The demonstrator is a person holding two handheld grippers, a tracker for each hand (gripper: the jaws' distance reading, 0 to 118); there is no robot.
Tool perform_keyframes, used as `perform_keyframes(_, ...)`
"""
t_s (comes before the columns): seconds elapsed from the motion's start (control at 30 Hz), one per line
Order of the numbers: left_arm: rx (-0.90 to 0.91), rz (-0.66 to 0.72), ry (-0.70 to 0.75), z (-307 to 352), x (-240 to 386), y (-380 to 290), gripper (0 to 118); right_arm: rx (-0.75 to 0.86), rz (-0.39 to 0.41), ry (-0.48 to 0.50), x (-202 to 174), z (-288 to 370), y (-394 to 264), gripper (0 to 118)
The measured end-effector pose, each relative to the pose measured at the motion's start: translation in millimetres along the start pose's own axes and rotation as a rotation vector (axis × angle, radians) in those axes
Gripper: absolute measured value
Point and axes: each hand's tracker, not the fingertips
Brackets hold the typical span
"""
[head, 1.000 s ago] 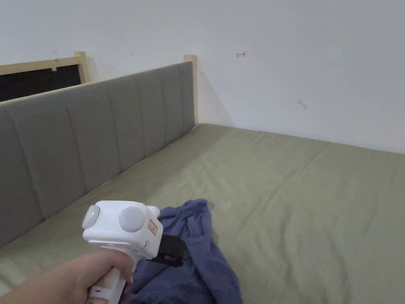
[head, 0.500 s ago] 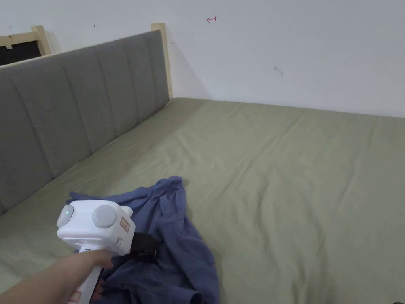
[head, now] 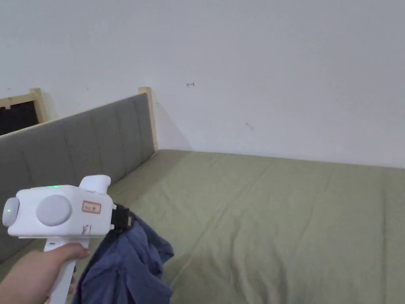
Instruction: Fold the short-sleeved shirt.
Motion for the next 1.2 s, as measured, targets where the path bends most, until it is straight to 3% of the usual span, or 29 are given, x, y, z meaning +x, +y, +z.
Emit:
perform_keyframes(0.17,0.112,-0.272,-0.135,57,118,62,0,0.058,-0.058,-0.041,23,30,5,0)
perform_keyframes(0.27,0.216,-0.263,-0.209,72,183,81,0,0.066,-0.070,-0.067,36,43,8,0)
perform_keyframes(0.33,0.193,-0.199,-0.358,69,215,91,0,0.074,-0.078,-0.085,45,52,8,0)
perform_keyframes(0.4,0.118,-0.163,-0.466,52,254,93,0,0.086,-0.073,-0.111,53,63,7,0)
perform_keyframes(0.57,-0.103,-0.222,-0.545,-39,339,30,0,0.103,-0.090,-0.190,79,82,-2,0)
perform_keyframes(0.7,-0.422,-0.229,-0.545,-147,382,-70,0,0.062,-0.102,-0.247,101,85,-21,0)
perform_keyframes(0.8,-0.615,-0.157,-0.475,-208,393,-137,2,-0.003,-0.103,-0.273,113,81,-36,0)
perform_keyframes(0.83,-0.646,-0.149,-0.458,-220,390,-152,7,-0.010,-0.106,-0.279,117,79,-40,0)
perform_keyframes(0.87,-0.670,-0.143,-0.452,-219,389,-172,31,-0.020,-0.110,-0.287,120,77,-44,0)
perform_keyframes(0.93,-0.704,-0.179,-0.443,-229,382,-184,98,-0.043,-0.126,-0.297,124,73,-49,0)
perform_keyframes(0.97,-0.684,-0.185,-0.442,-230,377,-184,113,-0.052,-0.133,-0.297,126,71,-51,0)
perform_keyframes(1.1,-0.534,-0.195,-0.471,-183,360,-142,112,-0.066,-0.128,-0.298,124,65,-50,0)
perform_keyframes(1.2,-0.387,-0.115,-0.508,-135,327,-108,113,-0.036,-0.121,-0.292,118,66,-40,0)
